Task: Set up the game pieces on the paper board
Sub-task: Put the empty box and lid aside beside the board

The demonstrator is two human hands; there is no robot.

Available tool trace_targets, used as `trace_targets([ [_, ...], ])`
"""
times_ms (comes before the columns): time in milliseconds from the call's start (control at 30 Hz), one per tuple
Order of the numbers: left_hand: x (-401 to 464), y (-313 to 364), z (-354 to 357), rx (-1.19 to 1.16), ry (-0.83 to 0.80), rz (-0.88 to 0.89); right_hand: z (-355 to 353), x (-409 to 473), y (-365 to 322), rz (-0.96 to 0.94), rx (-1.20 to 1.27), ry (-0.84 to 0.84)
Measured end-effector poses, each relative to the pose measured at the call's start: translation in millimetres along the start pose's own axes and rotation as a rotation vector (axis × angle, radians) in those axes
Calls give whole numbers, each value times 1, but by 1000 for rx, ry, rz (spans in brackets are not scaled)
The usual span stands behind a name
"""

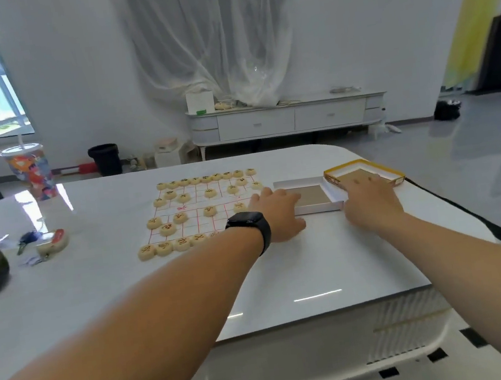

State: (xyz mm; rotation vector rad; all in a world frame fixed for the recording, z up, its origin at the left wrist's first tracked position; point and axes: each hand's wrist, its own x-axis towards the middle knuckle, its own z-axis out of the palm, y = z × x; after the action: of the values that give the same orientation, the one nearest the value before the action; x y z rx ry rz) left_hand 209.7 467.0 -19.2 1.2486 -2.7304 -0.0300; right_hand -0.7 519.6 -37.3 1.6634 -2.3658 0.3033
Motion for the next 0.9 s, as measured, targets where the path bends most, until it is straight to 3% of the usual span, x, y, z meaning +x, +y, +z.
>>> trace_targets([
  [200,30,10,21,27,-107,-53,9,5,29,92,-53,-128],
  [467,28,20,22,-7,-105,-28,18,14,35,116,-93,-197],
  [733,22,25,19,26,-96,53,14,16,49,93,-193,-144],
  [800,19,26,17,21,-91,71,5,17,54,165,-86,19],
  [900,16,26,13,-23,-64,95,-26,20,48,334,459,354],
])
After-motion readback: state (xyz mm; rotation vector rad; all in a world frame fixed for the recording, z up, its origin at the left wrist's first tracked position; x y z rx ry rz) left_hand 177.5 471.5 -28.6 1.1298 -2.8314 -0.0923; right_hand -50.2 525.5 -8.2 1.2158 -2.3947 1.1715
